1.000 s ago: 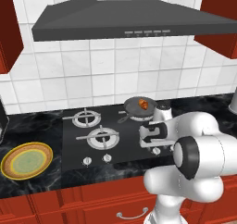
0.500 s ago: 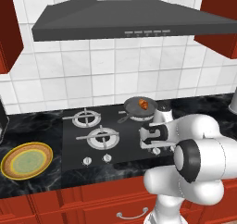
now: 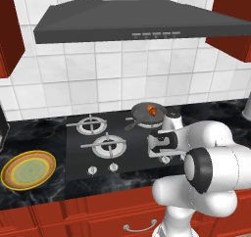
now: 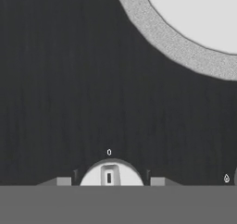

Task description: Pick the croissant and place it on the pan. Then turn on the stove to warm the croissant.

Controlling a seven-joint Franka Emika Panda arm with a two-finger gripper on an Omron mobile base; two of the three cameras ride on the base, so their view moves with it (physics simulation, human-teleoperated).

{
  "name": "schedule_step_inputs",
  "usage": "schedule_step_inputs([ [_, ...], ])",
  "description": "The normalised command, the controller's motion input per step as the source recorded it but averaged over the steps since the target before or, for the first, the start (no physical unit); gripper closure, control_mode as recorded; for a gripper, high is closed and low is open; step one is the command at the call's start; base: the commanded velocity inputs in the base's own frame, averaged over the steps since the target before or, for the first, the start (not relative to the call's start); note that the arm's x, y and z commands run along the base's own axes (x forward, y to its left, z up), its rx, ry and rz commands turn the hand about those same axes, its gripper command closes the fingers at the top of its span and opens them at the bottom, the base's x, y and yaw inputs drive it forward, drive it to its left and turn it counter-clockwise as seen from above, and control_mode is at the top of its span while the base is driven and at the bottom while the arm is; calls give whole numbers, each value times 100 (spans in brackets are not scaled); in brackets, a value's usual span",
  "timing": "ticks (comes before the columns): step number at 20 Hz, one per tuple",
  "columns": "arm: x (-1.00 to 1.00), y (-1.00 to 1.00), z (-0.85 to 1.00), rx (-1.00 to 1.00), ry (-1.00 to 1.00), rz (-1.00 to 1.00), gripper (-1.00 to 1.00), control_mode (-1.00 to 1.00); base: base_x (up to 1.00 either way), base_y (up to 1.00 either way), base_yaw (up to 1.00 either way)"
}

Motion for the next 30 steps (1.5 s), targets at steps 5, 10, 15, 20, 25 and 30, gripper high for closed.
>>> schedule_step_inputs([
  [5, -3, 0, -9, 0, 0, 3, 100, -100, 0, 0, 0],
  [10, -10, 0, -14, 0, 0, 20, 100, -100, 0, 0, 0],
  [15, -8, 0, -10, 0, 0, 23, 100, -100, 0, 0, 0],
  [20, -13, 0, -11, 0, 0, 25, 100, -100, 0, 0, 0],
  [25, -13, 0, -11, 0, 0, 32, 100, -100, 0, 0, 0],
  [30, -15, 0, -14, 0, 0, 31, 100, -100, 0, 0, 0],
])
